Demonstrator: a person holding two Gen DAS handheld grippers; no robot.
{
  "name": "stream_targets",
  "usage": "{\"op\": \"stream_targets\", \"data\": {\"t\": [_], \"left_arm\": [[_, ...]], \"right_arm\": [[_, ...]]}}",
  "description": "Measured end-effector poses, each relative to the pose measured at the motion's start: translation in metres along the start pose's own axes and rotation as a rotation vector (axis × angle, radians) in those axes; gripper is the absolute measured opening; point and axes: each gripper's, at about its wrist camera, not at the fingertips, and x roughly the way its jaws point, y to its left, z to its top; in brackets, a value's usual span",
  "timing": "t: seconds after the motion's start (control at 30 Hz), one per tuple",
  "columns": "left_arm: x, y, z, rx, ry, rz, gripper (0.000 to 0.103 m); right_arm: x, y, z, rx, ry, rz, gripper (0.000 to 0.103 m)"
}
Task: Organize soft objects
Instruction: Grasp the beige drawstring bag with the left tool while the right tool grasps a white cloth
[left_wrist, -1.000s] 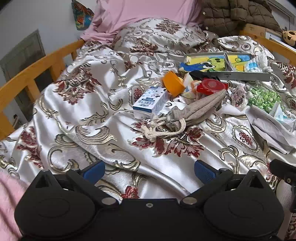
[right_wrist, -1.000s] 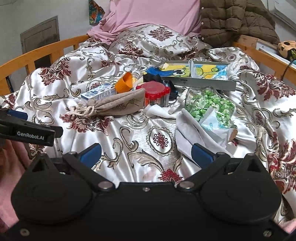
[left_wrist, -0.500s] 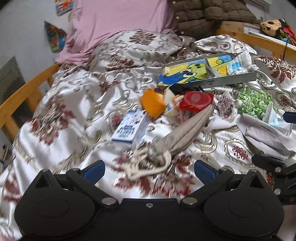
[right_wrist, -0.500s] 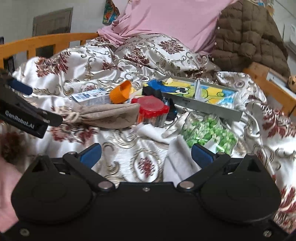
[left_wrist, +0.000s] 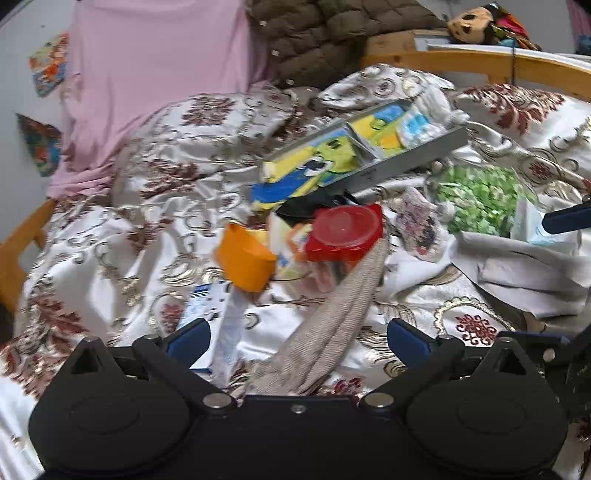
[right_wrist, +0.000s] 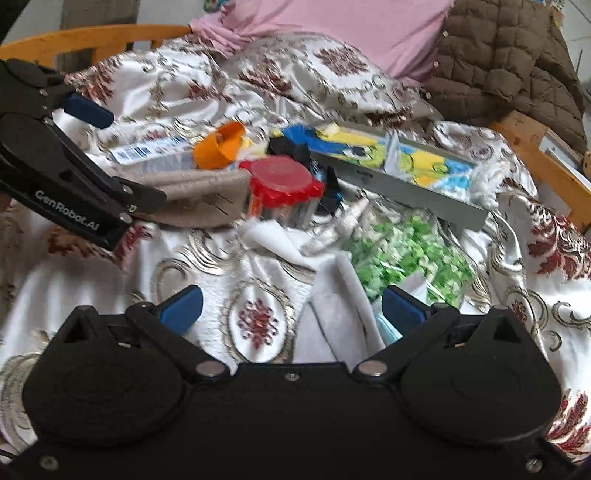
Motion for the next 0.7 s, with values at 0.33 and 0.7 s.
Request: {"op": "stream_targets", "data": {"t": [0.33,0.7], "left_arm": [[0.022,0.003,-0.003,-0.03,0.05,-0.102,0.057],[0.024,0.001,-0.006,-0.039,0.067,-0.141,0.032]], "right_arm": [[0.013,-0.009,-0.008,0.051,0.088,-0.058,0.077],[0.025,-0.006,-0.011,0.01,0.13,-0.078,0.055]]}}
